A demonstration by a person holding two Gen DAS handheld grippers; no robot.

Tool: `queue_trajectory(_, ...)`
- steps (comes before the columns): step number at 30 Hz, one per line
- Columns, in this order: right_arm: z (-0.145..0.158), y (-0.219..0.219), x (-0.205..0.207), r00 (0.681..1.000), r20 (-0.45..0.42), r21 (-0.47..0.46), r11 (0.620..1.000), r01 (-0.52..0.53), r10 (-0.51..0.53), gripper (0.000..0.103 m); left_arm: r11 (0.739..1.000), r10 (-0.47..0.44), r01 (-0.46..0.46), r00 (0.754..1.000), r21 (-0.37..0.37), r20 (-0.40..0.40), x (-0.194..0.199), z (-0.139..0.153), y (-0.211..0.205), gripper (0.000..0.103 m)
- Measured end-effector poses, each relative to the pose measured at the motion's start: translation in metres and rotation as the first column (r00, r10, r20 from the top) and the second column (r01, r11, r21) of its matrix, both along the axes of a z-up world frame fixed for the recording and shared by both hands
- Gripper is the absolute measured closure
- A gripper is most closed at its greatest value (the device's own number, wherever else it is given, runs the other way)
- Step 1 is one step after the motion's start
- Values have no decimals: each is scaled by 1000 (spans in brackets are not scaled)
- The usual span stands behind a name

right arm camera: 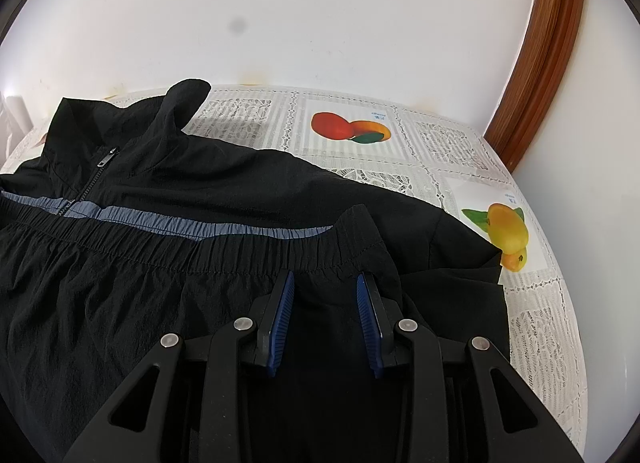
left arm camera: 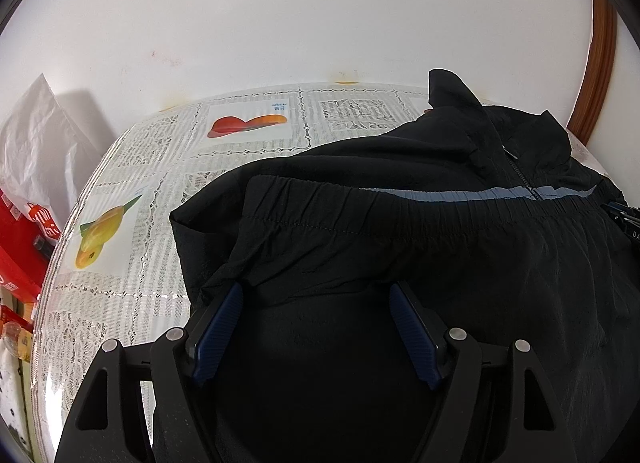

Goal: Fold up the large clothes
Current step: 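Hold the folded hem down on the jacket with both tools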

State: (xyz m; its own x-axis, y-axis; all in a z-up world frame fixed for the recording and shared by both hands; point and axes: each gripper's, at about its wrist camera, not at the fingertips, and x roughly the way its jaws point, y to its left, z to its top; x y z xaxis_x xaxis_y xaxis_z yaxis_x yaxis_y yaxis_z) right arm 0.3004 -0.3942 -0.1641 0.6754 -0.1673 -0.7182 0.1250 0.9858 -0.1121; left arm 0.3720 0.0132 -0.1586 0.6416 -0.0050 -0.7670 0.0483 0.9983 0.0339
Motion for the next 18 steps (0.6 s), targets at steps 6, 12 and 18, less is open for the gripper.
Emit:
queue_trajectory(6,0,0,0,1000,0,0,1000,0,0,71,1000,0,0,1000,1,-1,0,0,0,29)
queue_trajectory(12,0,-1,0,1000,0,5,1000,-1,1,71,1000,0,0,1000,0,-1,0,0,0,29)
queue_trajectory(18,0,-1,0,1000,0,0,1000,0,0,71,1000,0,0,1000,1,-1,1,-1,-1,28)
